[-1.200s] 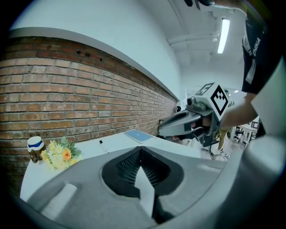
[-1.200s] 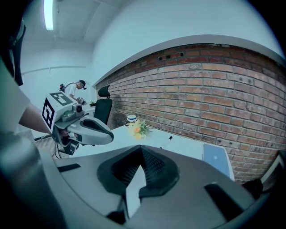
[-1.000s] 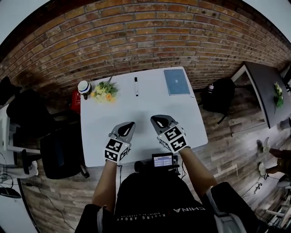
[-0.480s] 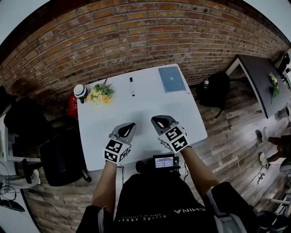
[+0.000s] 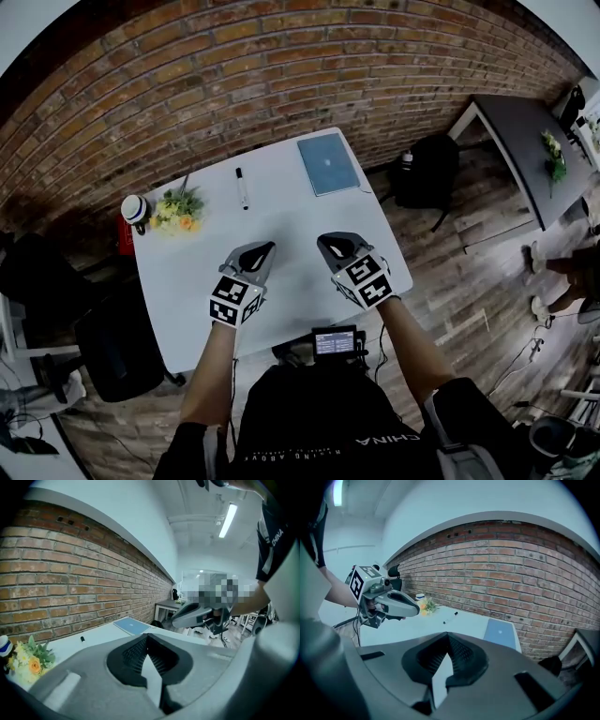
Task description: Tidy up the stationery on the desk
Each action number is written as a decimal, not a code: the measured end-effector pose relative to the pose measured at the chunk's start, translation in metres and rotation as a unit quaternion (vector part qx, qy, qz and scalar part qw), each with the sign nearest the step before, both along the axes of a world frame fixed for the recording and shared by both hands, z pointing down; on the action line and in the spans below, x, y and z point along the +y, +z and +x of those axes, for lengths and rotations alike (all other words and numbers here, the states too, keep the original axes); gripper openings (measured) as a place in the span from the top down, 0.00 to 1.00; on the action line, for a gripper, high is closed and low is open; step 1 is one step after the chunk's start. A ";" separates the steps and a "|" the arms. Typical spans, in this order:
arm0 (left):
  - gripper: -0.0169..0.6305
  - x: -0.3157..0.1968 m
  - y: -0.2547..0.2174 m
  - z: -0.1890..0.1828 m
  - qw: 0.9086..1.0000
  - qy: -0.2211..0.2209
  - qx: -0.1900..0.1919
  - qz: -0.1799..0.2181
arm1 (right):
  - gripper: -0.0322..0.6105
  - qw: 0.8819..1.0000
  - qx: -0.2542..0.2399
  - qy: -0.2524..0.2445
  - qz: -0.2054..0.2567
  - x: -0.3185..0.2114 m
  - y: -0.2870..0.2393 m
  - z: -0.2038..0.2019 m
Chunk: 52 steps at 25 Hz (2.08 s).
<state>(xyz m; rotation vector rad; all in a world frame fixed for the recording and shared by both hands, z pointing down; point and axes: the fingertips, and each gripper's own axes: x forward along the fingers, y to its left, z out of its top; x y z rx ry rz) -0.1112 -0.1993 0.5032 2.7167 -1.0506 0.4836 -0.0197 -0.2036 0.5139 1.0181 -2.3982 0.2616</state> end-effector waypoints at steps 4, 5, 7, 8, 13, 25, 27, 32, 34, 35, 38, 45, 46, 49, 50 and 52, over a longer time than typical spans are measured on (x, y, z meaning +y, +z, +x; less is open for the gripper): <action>0.97 -0.040 0.007 0.031 1.000 -0.004 -0.012 -0.010 | 0.94 1.000 0.001 0.016 -0.007 -0.042 0.010 0.035; 0.97 -0.050 0.009 0.039 1.000 -0.004 -0.015 -0.013 | 0.94 1.000 0.003 0.020 -0.008 -0.054 0.013 0.044; 0.97 -0.071 0.014 0.056 1.000 -0.005 -0.018 -0.019 | 0.94 0.999 0.007 0.030 -0.012 -0.077 0.021 0.062; 0.97 -0.081 0.017 0.063 1.000 -0.005 -0.018 -0.024 | 0.94 0.999 0.008 0.036 -0.015 -0.089 0.025 0.071; 0.96 -0.129 0.036 0.092 0.999 -0.015 -0.017 -0.049 | 0.94 0.998 0.010 0.053 -0.030 -0.141 0.047 0.101; 0.72 -0.193 0.100 0.130 0.987 -0.063 -0.012 -0.147 | 0.69 0.992 0.005 0.067 -0.105 -0.210 0.110 0.134; 0.70 -0.198 0.112 0.133 0.984 -0.072 -0.016 -0.164 | 0.65 0.990 0.003 0.075 -0.117 -0.218 0.121 0.138; 0.68 -0.209 0.138 0.136 0.975 -0.093 -0.025 -0.202 | 0.59 0.986 -0.011 0.095 -0.139 -0.235 0.137 0.148; 0.68 -0.212 0.145 0.138 0.972 -0.099 -0.027 -0.213 | 0.58 0.984 -0.016 0.098 -0.146 -0.240 0.142 0.151; 0.68 -0.213 0.147 0.139 0.970 -0.102 -0.027 -0.217 | 0.58 0.984 -0.018 0.099 -0.150 -0.242 0.144 0.151; 0.68 -0.216 0.154 0.139 0.967 -0.109 -0.034 -0.228 | 0.58 0.981 -0.025 0.100 -0.162 -0.244 0.149 0.151; 0.69 -0.216 0.163 0.139 0.963 -0.112 -0.058 -0.238 | 0.63 0.980 -0.012 0.105 -0.169 -0.247 0.154 0.151; 0.70 -0.215 0.163 0.140 0.963 -0.111 -0.058 -0.239 | 0.63 0.979 -0.011 0.109 -0.170 -0.247 0.154 0.151; 0.72 -0.214 0.162 0.140 0.962 -0.114 -0.054 -0.241 | 0.67 0.978 -0.017 0.116 -0.174 -0.246 0.155 0.153; 0.73 -0.214 0.162 0.140 0.962 -0.116 -0.052 -0.243 | 0.68 0.978 -0.017 0.116 -0.175 -0.246 0.155 0.153; 0.73 -0.211 0.162 0.138 0.960 -0.117 -0.052 -0.248 | 0.69 0.977 -0.014 0.116 -0.177 -0.243 0.154 0.152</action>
